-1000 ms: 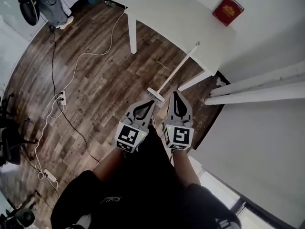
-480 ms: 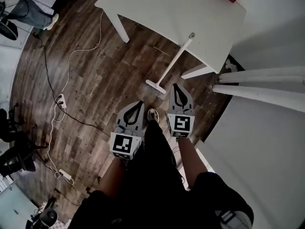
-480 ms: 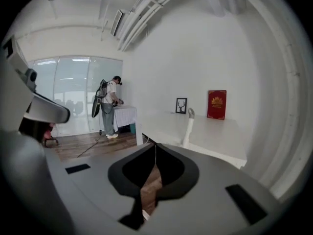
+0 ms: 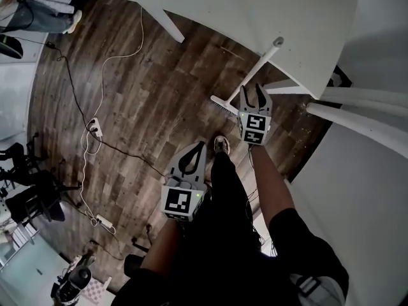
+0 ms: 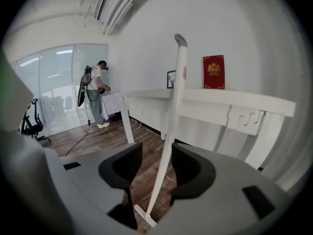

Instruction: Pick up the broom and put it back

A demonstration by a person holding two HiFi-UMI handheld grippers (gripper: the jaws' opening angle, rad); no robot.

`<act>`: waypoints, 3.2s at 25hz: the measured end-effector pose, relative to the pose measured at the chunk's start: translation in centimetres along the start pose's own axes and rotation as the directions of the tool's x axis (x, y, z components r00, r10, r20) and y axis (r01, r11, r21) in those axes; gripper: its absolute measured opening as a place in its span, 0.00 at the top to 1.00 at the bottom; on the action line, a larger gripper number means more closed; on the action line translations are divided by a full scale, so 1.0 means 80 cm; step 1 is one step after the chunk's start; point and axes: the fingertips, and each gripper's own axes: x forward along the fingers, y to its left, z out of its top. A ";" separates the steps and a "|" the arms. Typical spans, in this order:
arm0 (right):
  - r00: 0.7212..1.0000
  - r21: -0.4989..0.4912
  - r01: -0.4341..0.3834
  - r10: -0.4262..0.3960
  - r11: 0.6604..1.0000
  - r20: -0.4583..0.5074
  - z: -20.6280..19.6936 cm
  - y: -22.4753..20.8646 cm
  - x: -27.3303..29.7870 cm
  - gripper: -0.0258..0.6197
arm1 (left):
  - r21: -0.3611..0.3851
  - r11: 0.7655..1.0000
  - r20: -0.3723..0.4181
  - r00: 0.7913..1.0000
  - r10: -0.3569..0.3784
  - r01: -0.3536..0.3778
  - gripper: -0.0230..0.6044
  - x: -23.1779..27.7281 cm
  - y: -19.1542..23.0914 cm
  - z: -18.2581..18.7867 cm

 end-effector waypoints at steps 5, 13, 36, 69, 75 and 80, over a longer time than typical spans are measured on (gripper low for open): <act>0.998 0.017 0.054 -0.053 0.998 -0.033 -0.018 -0.018 0.043 0.67 | -0.023 1.000 -0.022 1.000 -0.019 0.019 0.96 0.031 0.002 -0.006; 0.999 0.087 0.048 -0.049 0.995 0.008 -0.025 -0.029 0.081 0.68 | 0.019 0.999 -0.041 0.998 -0.041 0.042 0.96 0.054 0.002 -0.009; 0.914 -0.311 -0.136 0.240 0.941 0.326 0.213 0.183 -0.165 0.81 | -0.033 0.996 0.148 0.985 0.087 -0.083 0.96 -0.133 0.064 0.038; 0.798 -0.275 -0.397 0.477 0.876 0.369 0.332 0.459 -0.436 0.81 | -0.005 0.981 0.489 0.856 0.170 -0.191 0.97 -0.392 0.134 0.161; 0.770 -0.314 -0.435 0.529 0.844 0.355 0.346 0.464 -0.404 0.81 | -0.062 0.961 0.482 0.835 0.266 -0.270 0.97 -0.389 0.156 0.161; 0.716 -0.358 -0.517 0.622 0.777 0.316 0.356 0.487 -0.373 0.81 | -0.149 0.913 0.452 0.795 0.405 -0.380 0.97 -0.392 0.195 0.151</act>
